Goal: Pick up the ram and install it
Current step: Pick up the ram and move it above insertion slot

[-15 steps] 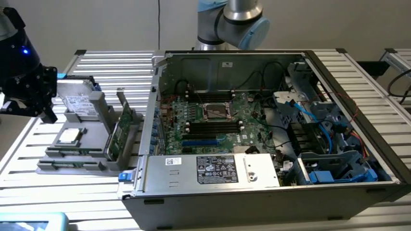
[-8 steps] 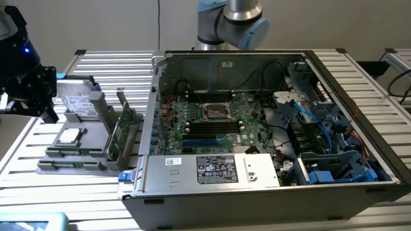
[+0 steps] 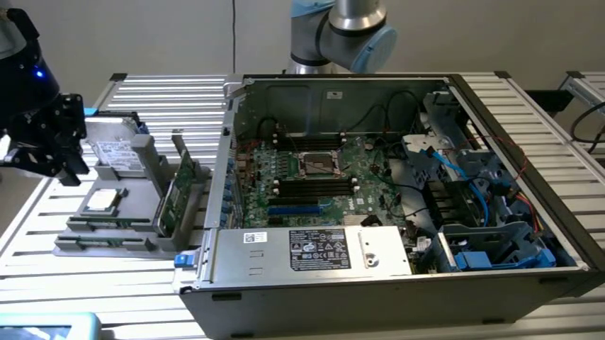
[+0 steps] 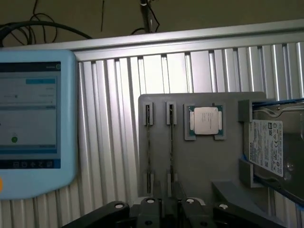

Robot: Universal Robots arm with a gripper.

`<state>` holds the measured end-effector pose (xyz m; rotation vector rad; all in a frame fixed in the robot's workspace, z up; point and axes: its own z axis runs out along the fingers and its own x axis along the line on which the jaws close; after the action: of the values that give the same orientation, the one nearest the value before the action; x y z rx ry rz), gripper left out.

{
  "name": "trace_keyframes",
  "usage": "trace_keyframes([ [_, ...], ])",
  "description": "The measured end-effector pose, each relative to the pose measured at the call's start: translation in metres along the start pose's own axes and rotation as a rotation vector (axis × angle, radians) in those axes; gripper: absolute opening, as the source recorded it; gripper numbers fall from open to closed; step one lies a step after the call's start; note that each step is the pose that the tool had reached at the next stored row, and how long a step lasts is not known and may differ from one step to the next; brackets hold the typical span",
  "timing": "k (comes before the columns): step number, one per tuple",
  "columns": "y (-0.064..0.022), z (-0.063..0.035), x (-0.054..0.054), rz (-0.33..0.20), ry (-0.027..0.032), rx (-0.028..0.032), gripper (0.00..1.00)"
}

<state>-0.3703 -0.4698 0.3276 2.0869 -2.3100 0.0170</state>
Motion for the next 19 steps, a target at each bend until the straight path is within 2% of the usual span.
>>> trace_keyframes([
  [3, 0.0003, 0.0031, 0.0, 0.0, 0.0001, 0.0, 0.36],
  [4, 0.0004, 0.005, 0.0, 0.0, -0.0001, 0.0002, 0.42],
  [19, -0.0003, 0.0327, 0.01, 0.0, 0.0, 0.0002, 0.42],
])
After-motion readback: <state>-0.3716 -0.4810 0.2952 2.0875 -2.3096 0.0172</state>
